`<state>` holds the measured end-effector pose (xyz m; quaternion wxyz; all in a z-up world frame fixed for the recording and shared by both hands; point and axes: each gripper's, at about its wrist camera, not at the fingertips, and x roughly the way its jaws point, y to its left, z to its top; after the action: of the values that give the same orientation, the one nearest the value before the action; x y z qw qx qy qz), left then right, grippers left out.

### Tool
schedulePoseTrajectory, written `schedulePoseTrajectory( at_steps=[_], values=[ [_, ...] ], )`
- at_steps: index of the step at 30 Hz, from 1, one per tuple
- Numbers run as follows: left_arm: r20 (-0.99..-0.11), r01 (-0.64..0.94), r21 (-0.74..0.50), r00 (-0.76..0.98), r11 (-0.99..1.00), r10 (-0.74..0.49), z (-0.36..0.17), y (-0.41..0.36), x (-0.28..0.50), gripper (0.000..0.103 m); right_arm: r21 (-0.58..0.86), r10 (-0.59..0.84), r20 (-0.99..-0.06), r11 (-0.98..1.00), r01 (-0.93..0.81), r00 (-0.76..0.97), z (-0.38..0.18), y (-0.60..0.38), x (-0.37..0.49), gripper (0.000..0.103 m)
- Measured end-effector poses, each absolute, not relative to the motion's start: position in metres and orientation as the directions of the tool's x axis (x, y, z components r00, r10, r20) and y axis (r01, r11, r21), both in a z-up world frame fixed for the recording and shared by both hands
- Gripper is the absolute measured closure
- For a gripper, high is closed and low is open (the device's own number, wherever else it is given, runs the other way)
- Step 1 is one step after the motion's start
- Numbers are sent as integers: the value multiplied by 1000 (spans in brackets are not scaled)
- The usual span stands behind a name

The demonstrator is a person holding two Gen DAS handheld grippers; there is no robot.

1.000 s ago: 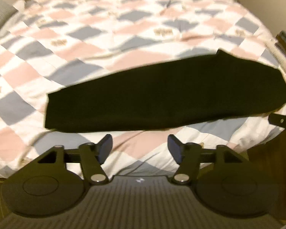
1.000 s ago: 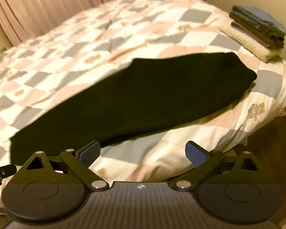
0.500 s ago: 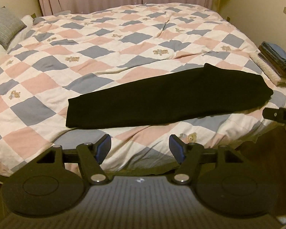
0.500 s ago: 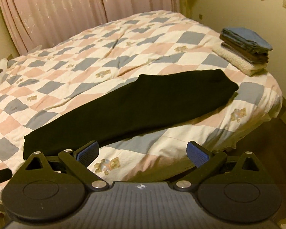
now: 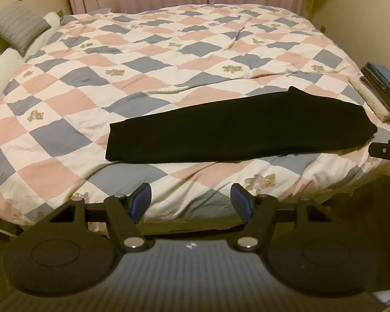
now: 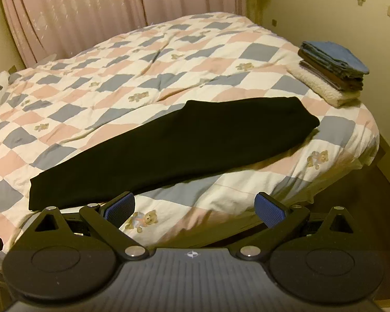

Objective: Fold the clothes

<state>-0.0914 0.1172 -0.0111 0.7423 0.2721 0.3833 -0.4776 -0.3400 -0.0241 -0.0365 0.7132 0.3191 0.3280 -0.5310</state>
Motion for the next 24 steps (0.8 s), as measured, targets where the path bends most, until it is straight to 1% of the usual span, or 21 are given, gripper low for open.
schedulePoseTrajectory(
  at_steps=[10,19,24],
  values=[
    [-847,913,43,248,405,-470,-22,74,-87,37,66,-540,-818,249,966,195,-46,-68,-337,2],
    [-845,931,54,235,362,-481,-28,12,-90,36,81,-541,-818,228,970,195,-51,-125,-343,2],
    [-850,924,60,245,377,-467,-33,-7,-86,36,86,-537,-819,236,968,204,-53,-150,-343,2]
  ],
)
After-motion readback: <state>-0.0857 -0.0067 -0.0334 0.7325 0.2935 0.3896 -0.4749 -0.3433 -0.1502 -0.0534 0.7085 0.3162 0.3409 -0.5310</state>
